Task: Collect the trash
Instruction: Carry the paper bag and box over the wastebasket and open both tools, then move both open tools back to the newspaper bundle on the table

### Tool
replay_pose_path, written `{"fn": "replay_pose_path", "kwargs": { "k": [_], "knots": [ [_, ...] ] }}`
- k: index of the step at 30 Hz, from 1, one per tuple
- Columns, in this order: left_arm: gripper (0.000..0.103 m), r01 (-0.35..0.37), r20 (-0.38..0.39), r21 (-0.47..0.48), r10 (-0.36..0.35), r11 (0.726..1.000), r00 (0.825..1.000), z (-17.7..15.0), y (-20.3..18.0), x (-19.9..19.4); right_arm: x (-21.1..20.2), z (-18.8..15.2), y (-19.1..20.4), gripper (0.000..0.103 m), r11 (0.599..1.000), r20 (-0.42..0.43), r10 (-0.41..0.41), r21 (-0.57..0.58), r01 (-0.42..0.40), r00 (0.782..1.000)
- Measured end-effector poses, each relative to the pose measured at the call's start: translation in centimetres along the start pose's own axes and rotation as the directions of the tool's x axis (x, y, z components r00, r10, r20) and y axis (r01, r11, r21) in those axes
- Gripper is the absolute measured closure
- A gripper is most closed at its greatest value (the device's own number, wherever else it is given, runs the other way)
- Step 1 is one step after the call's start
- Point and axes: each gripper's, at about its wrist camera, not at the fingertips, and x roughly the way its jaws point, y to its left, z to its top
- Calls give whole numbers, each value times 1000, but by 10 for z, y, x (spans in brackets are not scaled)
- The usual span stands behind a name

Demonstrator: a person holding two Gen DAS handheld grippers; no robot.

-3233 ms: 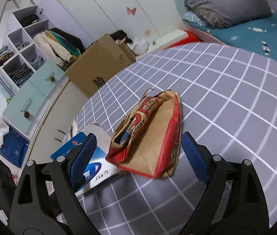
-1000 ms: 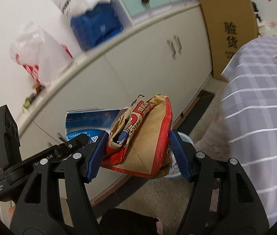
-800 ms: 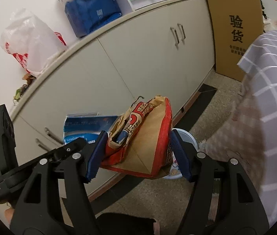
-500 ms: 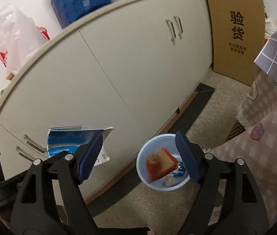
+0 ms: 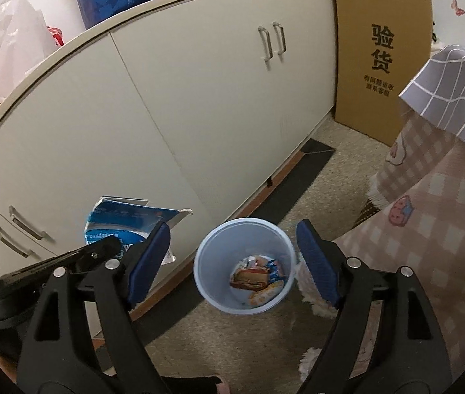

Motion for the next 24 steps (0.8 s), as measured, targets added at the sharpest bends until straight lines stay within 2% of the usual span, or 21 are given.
{"fn": "replay_pose_path", "kwargs": {
  "k": [11,12,13,14,15,17,24],
  "knots": [
    [97,-12,-24,53,13,999,1000,23,-27,24,1,0,-25,22,998,21,-41,51,40,999],
    [94,3,-26,54,-2,999,1000,25,-29,24,1,0,-26,22,998,21,-43,54,42,999],
    [86,9,-26,55,-7,998,1000,25,-31,24,2,0,-27,22,998,19,-44,56,43,999],
    [58,-3,-20,50,4,999,1000,25,-32,23,1,1,-27,22,997,19,-47,56,46,999],
    [37,-10,-3,48,10,999,1000,25,-33,20,1,1,-27,22,997,19,-48,57,47,999],
    [36,-15,35,64,12,998,999,23,-36,13,0,1,-26,22,998,18,-41,58,40,999],
    [36,-40,63,67,36,997,997,20,-35,-10,-6,0,-18,22,998,18,-22,58,21,1000]
  ]
}}
